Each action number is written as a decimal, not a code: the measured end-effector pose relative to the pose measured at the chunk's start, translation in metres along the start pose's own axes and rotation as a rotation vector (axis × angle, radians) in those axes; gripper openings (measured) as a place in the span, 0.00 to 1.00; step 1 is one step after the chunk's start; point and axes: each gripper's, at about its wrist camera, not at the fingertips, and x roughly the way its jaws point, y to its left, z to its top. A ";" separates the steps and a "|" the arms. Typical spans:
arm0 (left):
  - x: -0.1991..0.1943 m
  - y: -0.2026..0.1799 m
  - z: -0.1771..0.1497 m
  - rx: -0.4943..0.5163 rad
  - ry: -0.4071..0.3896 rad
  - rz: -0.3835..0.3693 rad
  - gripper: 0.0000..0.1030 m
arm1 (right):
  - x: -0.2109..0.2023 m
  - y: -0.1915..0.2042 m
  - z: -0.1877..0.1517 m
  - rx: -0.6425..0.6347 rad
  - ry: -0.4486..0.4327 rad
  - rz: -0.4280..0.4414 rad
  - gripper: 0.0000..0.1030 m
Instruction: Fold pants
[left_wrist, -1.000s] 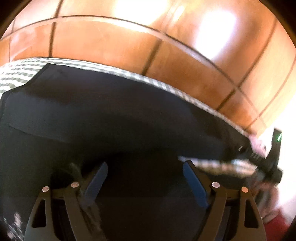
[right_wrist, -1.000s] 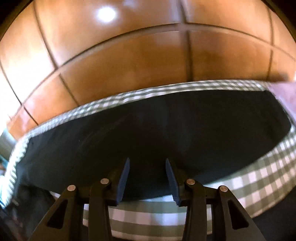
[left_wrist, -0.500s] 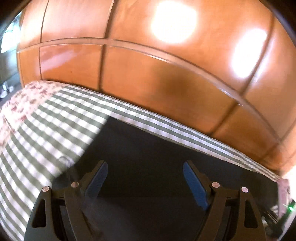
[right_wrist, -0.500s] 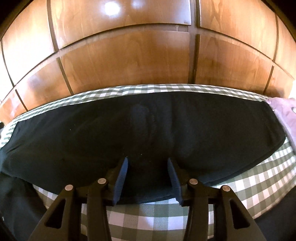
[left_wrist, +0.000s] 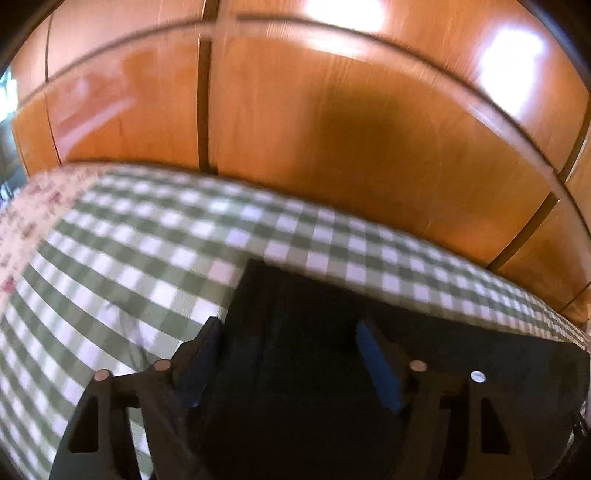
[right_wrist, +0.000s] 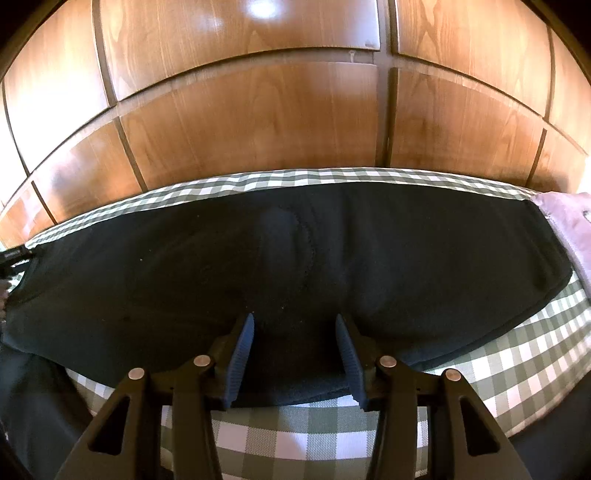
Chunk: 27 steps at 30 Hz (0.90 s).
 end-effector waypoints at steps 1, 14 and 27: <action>-0.001 0.001 -0.003 0.001 -0.026 -0.002 0.71 | 0.000 0.000 0.000 0.000 -0.001 0.000 0.46; -0.029 -0.016 -0.014 0.061 -0.065 -0.010 0.14 | 0.000 0.000 0.000 -0.002 -0.005 0.001 0.46; -0.183 -0.001 -0.068 -0.050 -0.312 -0.304 0.13 | 0.000 -0.001 -0.001 -0.003 -0.007 0.002 0.46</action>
